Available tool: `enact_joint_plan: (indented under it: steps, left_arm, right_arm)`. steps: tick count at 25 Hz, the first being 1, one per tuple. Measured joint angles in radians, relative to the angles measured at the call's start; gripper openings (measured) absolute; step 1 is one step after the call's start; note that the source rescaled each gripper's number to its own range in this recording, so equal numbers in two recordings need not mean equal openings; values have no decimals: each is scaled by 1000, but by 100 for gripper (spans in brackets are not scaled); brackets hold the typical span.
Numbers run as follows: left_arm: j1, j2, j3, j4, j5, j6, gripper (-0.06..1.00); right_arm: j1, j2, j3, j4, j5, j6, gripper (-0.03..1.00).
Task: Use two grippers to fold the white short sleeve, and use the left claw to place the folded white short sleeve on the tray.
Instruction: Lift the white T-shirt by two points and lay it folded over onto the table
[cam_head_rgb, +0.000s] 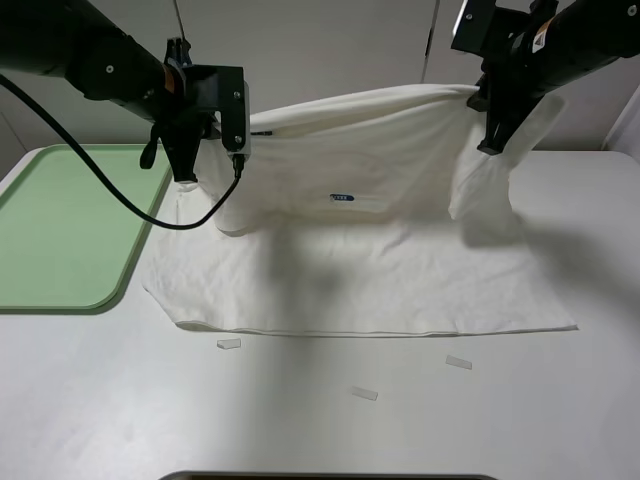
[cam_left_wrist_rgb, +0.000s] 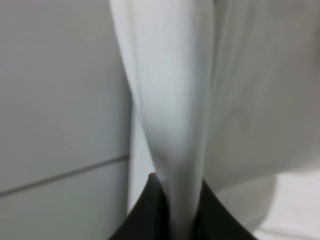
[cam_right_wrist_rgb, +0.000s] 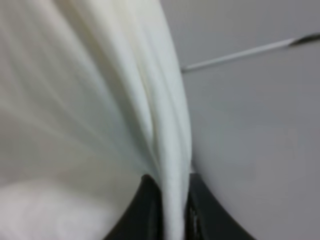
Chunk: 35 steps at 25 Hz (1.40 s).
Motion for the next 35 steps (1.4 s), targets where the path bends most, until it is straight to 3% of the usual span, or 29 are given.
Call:
enact_joint_plan:
  steps: [2,6,7,9,10,12,16,24,28,32,35]
  left_arm:
    - [-6,-2,0,0,17,-5,0]
    - [-78,-26,0,-6,276,-90,0]
    - [-78,-26,0,-6,276,-90,0]
    - [-105,-27,0,-37,369,-151,0]
    - [-112,-27,0,-55,404,-182,0]
    - [-117,-27,0,-107,467,-232,0]
    - [-117,-27,0,-231,582,-331,0]
    - [-117,-27,0,-331,645,-343,0]
    - [-117,-28,0,-350,659,-346,0]
    - [-117,-30,-4,-364,671,-346,0]
    - [-117,-30,-5,-374,681,-346,0]
  right_arm:
    - [0,-11,3,28,60,0,7]
    - [0,-34,3,122,242,0,7]
    - [1,-34,3,146,284,0,7]
    - [3,-37,3,203,373,0,7]
    - [3,-37,3,203,373,0,7]
    - [3,-37,3,280,509,1,7]
    - [3,-37,3,339,624,3,7]
    - [3,-37,3,328,653,3,7]
    - [3,-37,3,254,551,3,7]
    - [8,-37,3,173,389,21,7]
    - [8,-37,3,175,408,65,7]
